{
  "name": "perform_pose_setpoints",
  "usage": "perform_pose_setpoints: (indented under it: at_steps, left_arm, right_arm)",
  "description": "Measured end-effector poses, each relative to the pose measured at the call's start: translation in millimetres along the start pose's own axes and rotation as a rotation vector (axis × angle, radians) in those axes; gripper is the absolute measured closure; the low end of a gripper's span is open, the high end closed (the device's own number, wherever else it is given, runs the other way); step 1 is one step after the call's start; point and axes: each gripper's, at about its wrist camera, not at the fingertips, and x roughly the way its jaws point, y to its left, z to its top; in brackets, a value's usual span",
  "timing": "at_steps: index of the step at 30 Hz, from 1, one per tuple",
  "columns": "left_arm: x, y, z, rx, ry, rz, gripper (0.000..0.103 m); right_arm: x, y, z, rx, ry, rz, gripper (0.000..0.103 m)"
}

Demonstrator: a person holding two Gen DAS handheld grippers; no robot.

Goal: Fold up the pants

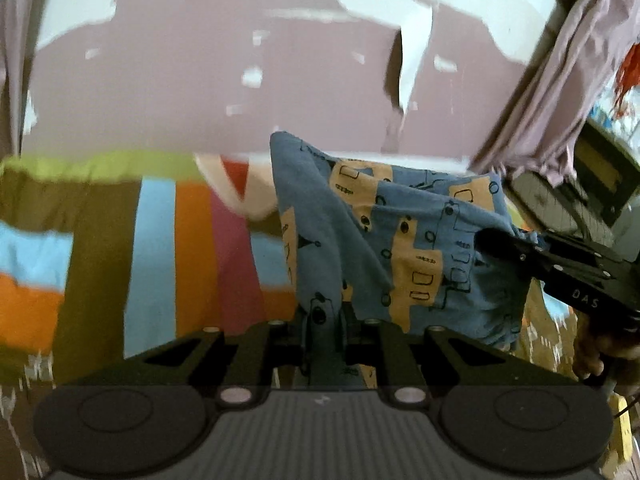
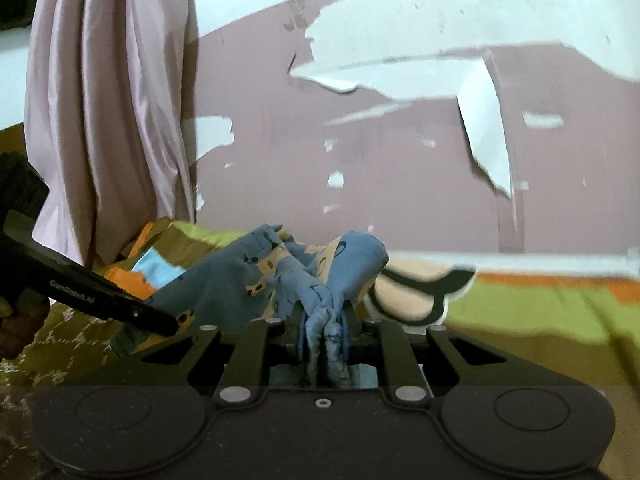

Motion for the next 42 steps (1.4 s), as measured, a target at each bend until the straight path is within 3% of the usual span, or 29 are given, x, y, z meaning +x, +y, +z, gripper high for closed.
perform_pose_setpoints:
  at_steps: [7,14,18,24,26,32,36,42]
  left_arm:
    - [37.4,19.2,30.2,-0.011,-0.055,0.052,0.087]
    - [90.1,42.3,24.8,-0.028,0.047,0.108,0.086]
    - [99.5,48.1,16.5,-0.010,0.058,0.109,0.082]
    - [95.8,52.3,19.9,-0.037,0.037,0.128,0.062]
    - [90.7,50.9,20.1,-0.052,0.023,0.130,0.045]
    - [65.1,35.8,22.1,-0.023,-0.054,0.146,0.016]
    - [42.9,25.7,22.4,-0.015,-0.119,0.153,0.005]
    - [14.7,15.1,15.9,0.005,-0.184,0.183,0.000]
  right_arm:
    - [78.5,-33.5,28.9,-0.031,0.073,-0.027,0.086]
    - [143.7,-46.5,-1.2,-0.003,0.207,-0.053,0.085]
    - [152.5,-49.8,-15.5,0.029,0.214,-0.079,0.081]
    - [138.6,-51.7,-22.6,0.040,0.165,-0.119,0.065]
    - [130.5,-49.8,-23.3,0.061,0.142,-0.139,0.046]
    - [109.3,-33.1,-13.2,0.084,0.065,-0.169,0.026]
    - [91.4,-16.6,-6.2,0.094,0.018,-0.215,0.006]
    - [59.0,4.4,-5.5,0.124,-0.029,-0.277,0.001]
